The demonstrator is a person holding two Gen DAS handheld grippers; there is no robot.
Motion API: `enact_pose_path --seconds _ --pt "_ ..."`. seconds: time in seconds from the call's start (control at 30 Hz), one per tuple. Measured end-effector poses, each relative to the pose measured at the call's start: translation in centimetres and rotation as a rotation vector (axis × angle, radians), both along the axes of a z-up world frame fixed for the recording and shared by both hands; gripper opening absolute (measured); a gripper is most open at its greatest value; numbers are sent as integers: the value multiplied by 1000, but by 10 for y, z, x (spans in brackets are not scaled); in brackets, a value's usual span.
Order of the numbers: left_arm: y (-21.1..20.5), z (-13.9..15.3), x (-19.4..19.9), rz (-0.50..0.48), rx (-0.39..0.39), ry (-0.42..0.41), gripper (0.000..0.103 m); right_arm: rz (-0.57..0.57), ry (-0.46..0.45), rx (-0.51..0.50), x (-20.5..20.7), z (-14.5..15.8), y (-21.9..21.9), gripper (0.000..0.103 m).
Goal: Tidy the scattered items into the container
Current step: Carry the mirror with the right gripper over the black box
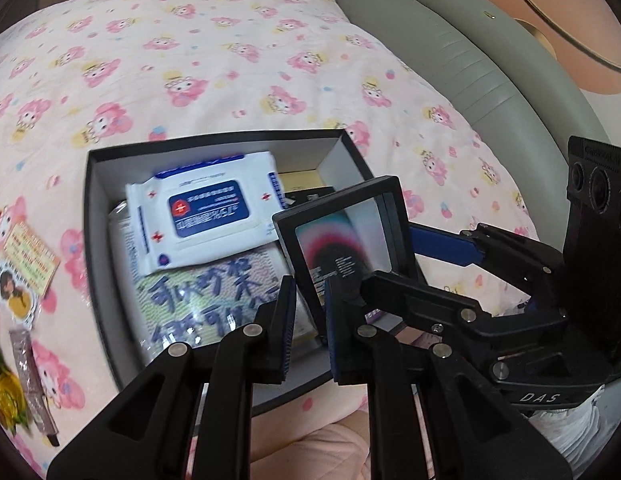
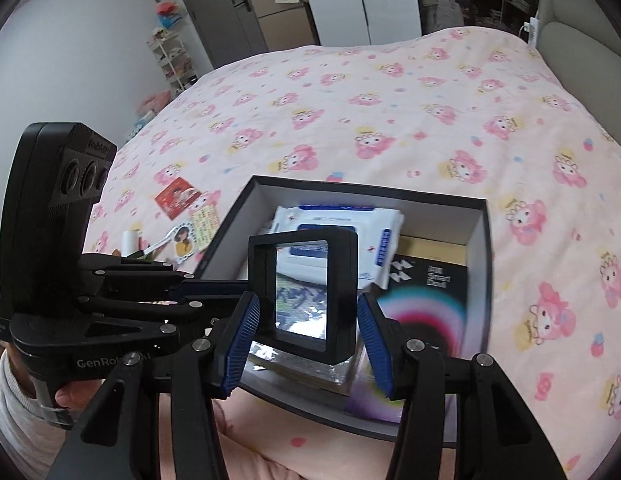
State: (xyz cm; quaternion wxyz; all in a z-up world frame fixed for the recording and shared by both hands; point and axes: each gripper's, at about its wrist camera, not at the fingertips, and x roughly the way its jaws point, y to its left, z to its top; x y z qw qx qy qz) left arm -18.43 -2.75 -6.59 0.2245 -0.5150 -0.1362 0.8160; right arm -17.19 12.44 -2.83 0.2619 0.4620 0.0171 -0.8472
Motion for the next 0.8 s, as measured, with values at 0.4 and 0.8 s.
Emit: enact_pose_path --seconds 0.4,0.8 --pt "39 -49 -46 -26 40 -106 12 -63 -94 1 -32 -42 51 47" --pt "64 -87 -65 -50 -23 -200 11 -97 -155 31 -48 -80 68 45"
